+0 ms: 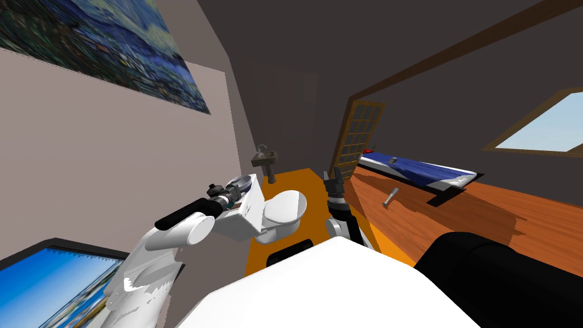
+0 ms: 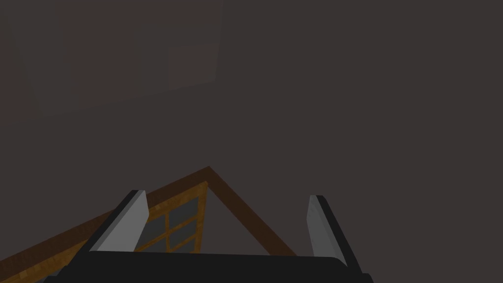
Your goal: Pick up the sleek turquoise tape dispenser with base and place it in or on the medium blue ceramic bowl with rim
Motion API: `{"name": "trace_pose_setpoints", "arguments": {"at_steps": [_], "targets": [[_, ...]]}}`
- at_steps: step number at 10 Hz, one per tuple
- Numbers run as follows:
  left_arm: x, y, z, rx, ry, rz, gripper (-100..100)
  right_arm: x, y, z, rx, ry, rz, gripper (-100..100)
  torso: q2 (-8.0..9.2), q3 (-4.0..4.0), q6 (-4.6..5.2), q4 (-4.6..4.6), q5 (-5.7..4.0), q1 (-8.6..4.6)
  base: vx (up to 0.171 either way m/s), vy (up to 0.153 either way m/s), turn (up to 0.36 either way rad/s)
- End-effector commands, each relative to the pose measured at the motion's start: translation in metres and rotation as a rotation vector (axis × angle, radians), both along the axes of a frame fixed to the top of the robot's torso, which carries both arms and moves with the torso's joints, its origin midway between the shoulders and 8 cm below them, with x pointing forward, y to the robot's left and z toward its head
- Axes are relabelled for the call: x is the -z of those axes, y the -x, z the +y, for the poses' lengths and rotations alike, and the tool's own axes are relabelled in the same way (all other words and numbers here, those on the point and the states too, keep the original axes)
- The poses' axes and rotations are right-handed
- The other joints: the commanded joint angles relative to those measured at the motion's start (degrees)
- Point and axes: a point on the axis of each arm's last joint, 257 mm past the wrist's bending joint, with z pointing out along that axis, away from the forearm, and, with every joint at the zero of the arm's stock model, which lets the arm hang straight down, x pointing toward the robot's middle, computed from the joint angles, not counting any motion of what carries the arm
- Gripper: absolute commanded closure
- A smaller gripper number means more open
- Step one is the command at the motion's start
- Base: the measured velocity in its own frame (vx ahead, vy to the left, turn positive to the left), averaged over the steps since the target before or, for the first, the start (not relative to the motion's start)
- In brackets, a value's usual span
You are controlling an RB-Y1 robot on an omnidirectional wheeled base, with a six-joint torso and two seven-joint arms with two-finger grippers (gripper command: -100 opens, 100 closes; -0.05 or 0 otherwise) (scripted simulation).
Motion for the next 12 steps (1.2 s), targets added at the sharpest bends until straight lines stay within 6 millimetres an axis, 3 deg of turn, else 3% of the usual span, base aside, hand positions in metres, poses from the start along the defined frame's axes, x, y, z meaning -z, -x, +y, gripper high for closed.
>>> {"name": "trace_pose_setpoints", "arguments": {"at_steps": [1, 3, 4, 12], "targets": [[-0.002, -0.002, 0.003, 0.0, 0.003, 0.028, -100, 0.0, 0.0, 0.0, 0.0, 0.0, 0.0, 0, 0.0, 0.0, 0.0, 0.0, 0.0, 0.0, -0.001, -0.021, 0.024], [0.011, 0.002, 0.005, -0.003, -0.005, 0.08, -100, 0.0, 0.0, 0.0, 0.0, 0.0, 0.0, 0, 0.0, 0.0, 0.0, 0.0, -0.01, -0.02, 0.0, -0.018, 0.013], [0.006, -0.001, 0.008, -0.003, 0.0, 0.089, -100, 0.0, 0.0, 0.0, 0.0, 0.0, 0.0, 0, 0.0, 0.0, 0.0, 0.0, 0.0, 0.0, -0.004, -0.017, 0.029], [0.03, 0.011, 0.02, -0.019, -0.015, 0.255, -100, 0.0, 0.0, 0.0, 0.0, 0.0, 0.0, 0, 0.01, 0.01, 0.0, 0.0, 0.0, 0.01, -0.001, -0.013, 0.014]]}}
